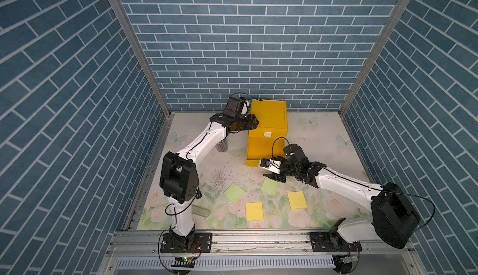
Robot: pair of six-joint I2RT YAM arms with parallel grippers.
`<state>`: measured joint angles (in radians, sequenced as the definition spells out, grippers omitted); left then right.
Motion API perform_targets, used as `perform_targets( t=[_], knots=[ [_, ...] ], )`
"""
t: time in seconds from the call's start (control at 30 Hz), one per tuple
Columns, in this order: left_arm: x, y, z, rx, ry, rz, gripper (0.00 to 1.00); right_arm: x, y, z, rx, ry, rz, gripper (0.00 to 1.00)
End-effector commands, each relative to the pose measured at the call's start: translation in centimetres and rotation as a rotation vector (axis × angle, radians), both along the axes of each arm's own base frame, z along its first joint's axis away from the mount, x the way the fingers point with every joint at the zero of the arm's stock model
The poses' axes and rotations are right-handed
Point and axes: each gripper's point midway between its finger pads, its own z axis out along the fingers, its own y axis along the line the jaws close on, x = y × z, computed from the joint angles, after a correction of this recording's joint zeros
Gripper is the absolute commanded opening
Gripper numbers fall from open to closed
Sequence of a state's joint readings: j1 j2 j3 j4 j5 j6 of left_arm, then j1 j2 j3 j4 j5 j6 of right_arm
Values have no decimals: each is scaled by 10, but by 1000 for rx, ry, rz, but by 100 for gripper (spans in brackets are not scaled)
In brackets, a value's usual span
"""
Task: Please put the sticky notes in the drawer by color
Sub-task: Open the drawer in the storage box.
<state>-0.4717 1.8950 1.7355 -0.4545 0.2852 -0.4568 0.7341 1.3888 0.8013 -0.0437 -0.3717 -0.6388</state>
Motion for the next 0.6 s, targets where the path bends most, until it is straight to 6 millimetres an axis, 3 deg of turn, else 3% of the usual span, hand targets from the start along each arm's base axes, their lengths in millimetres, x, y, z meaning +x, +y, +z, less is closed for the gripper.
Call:
perform_targets(
  t=[0.0, 0.13, 0.27, 0.43, 0.47, 0.57],
  knots=[
    [-12, -2, -6, 23, 31, -12, 62, 0, 13, 27, 92, -1, 1, 58],
    [-13, -1, 1, 23, 22, -6, 63, 3, 17, 20, 59, 30, 4, 56],
    [-14, -1, 15, 8, -1, -1, 72, 2, 10, 25, 86, -9, -20, 56],
    [-12, -5, 60, -53, -82, 6, 82, -4, 12, 67, 211, -52, -24, 56],
    [-12, -5, 72, -61, -102, 8, 100, -5, 11, 77, 237, -65, -30, 57],
    [-17, 1, 104, -73, -156, 19, 100, -9, 5, 101, 291, -81, -52, 58]
  ],
)
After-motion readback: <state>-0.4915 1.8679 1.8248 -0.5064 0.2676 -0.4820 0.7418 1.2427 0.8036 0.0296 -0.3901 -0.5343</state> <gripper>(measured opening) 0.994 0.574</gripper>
